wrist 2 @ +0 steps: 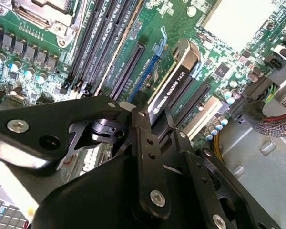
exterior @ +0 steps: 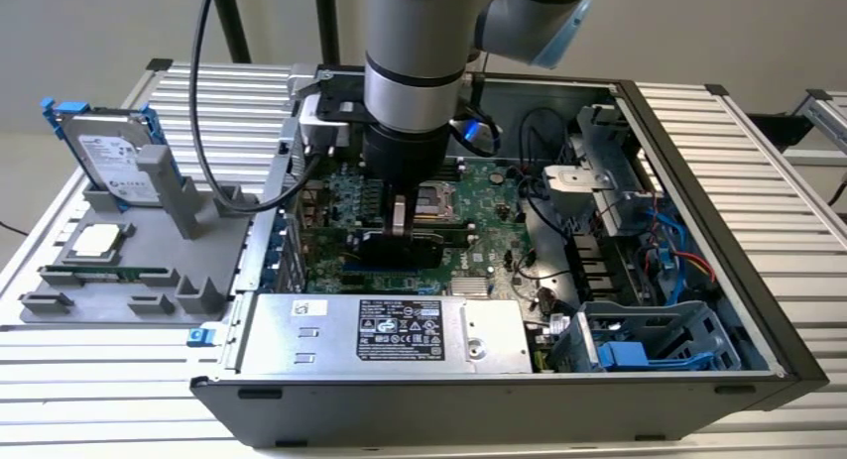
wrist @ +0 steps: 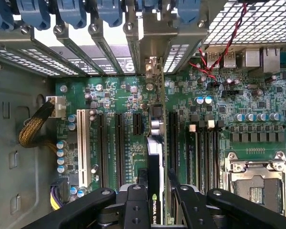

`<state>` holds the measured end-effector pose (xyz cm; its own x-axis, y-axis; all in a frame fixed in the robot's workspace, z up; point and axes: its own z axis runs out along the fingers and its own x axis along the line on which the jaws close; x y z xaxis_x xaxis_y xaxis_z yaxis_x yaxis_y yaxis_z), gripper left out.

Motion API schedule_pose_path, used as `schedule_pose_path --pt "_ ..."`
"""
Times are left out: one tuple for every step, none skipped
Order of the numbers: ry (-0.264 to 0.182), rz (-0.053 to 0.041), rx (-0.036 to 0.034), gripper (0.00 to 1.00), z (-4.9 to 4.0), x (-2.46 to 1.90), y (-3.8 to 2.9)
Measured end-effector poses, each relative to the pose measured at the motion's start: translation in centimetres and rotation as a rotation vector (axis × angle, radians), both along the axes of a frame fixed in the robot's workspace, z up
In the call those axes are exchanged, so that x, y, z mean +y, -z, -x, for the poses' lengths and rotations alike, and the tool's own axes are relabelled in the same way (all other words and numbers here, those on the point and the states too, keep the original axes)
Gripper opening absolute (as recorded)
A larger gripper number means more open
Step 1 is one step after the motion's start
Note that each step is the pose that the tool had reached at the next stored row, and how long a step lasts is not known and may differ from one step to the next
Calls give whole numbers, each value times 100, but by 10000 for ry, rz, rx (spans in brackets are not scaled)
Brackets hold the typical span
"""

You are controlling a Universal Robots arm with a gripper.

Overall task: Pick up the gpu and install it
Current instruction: 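Insert the gpu into the slot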

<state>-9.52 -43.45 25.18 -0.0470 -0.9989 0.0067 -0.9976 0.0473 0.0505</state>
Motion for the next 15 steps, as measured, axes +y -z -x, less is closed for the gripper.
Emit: schedule_pose_path --pt "0 -1 9 0 -1 0 -2" --pt "-1 -4 19 0 -2 0 -3" --pt "-1 -3 21 0 -2 0 -3" --pt "-1 0 24 0 -2 0 -4" --pt "0 -3 25 0 -1 0 -13" --pt "2 -12 26 0 -1 0 -22" --pt "2 -3 33 0 -1 0 -38" --pt "2 0 35 0 -1 -1 -51" --pt "0 1 36 0 -3 -1 -57" --pt "0 1 36 0 -3 -2 -56" --pt "-1 2 36 0 -3 -2 -54" --pt "0 3 35 0 -3 -2 -53" --pt "-1 4 35 0 -3 -3 -51" --pt "-1 3 33 0 -3 -3 -47" --pt "-1 2 27 0 -3 -2 -44"
